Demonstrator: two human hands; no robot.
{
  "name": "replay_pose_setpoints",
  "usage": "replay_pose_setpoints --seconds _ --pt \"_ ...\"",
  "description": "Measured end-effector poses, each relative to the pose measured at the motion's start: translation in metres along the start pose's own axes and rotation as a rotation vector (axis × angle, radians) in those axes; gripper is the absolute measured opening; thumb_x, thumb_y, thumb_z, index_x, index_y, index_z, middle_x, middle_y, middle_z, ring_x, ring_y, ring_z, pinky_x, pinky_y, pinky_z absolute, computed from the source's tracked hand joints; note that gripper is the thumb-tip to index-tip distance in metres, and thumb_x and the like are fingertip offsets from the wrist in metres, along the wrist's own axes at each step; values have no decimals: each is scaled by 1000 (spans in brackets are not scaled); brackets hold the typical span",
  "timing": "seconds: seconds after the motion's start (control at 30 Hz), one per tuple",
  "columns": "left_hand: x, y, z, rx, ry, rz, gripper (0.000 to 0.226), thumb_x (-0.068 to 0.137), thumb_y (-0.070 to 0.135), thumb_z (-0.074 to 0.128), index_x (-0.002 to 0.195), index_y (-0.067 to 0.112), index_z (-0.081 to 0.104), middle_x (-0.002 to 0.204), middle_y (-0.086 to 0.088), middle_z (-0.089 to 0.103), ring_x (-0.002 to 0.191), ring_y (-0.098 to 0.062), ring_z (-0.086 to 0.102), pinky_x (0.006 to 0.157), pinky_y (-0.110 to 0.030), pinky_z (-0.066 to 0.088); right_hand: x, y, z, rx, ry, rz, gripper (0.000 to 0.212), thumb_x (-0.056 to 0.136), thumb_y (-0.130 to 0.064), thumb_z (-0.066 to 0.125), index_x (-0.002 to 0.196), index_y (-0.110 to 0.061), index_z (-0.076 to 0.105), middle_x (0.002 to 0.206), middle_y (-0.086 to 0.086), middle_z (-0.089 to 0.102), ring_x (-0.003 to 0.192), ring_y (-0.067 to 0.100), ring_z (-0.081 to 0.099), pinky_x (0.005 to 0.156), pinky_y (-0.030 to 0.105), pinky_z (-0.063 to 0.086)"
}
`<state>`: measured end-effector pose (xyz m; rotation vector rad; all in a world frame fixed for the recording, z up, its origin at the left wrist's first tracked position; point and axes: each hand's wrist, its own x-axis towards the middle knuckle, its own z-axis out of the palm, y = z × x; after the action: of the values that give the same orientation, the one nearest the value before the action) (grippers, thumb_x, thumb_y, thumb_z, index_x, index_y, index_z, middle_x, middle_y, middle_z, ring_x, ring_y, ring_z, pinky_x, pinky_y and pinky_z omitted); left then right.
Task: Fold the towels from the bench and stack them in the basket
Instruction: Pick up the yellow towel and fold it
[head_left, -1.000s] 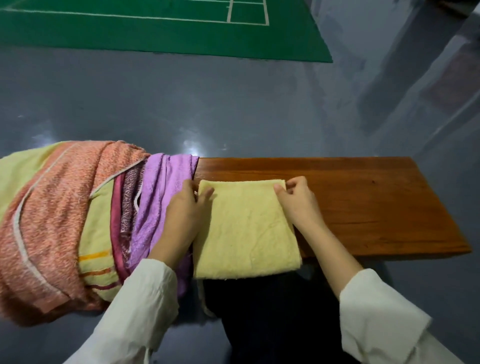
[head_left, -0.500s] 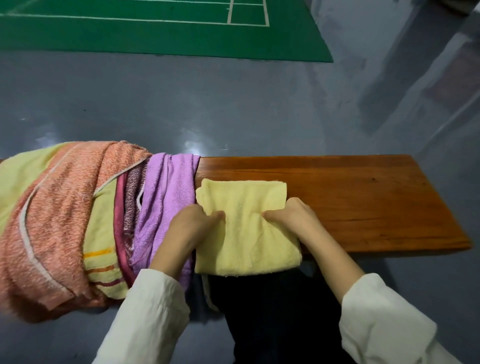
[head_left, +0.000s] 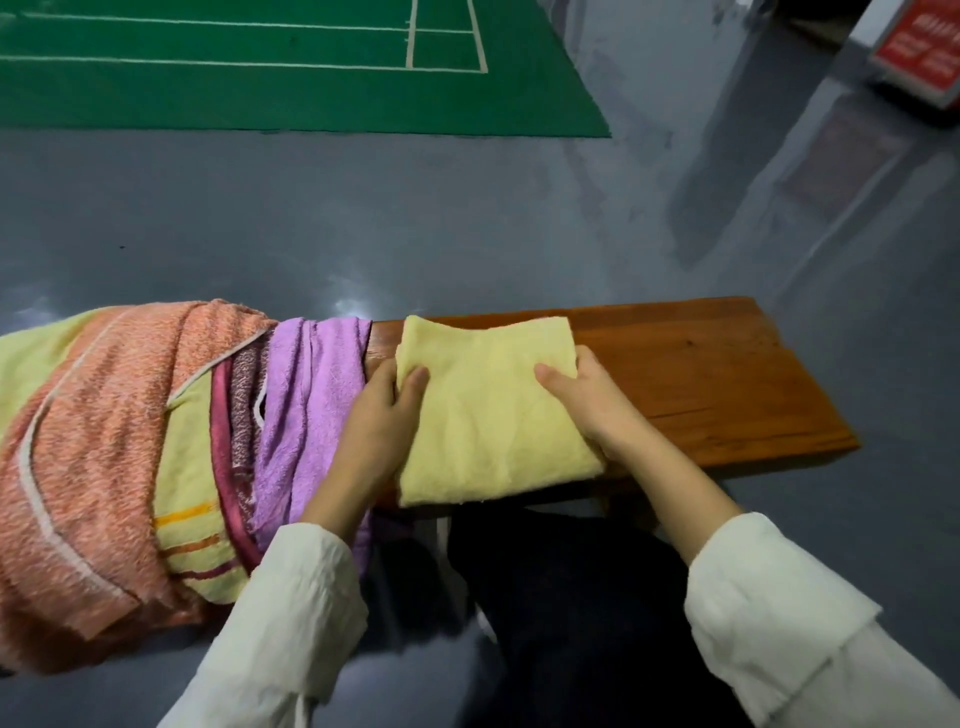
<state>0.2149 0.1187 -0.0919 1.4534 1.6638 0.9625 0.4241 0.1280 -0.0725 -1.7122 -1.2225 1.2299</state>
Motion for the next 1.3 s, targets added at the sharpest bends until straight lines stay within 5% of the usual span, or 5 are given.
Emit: replay_pose_setpoints --seconds 0.2,0.5,0.87,1.03,1.3 --pt "-20 57 5 -69 -27 229 6 99 26 46 102 26 51 86 17 59 80 9 53 67 -21 34 -52 -11 -39 126 236 -212 14 92 -23 61 94 -21 47 105 4 61 96 20 60 85 38 48" --pt "-88 128 54 -151 -193 384 10 98 29 48 102 25 56 87 9 64 81 -7 57 75 -32 45 -151 18 -116 157 537 -365 13 93 -25 60 99 -22 49 94 -10 60 87 7 59 77 20 47" --pt "-186 204 176 -90 -493 608 15 99 34 47 86 27 50 73 10 55 64 1 51 56 -16 37 -275 98 -223 277 930 -283 14 94 -24 59 89 -17 48 80 -12 60 77 9 58 76 36 48" --pt "-242 220 246 -61 -711 688 25 99 38 44 105 16 52 91 -3 65 82 -19 60 77 -41 47 -342 149 -258 271 1154 -209 21 94 -27 59 97 -9 49 84 -3 62 82 18 62 74 40 48" --pt "-332 219 338 98 -965 828 27 98 47 40 100 20 45 82 -3 63 81 -28 59 75 -43 49 -439 224 -277 353 1398 -36 5 96 -31 54 98 -29 50 96 -11 65 86 5 63 72 24 52"
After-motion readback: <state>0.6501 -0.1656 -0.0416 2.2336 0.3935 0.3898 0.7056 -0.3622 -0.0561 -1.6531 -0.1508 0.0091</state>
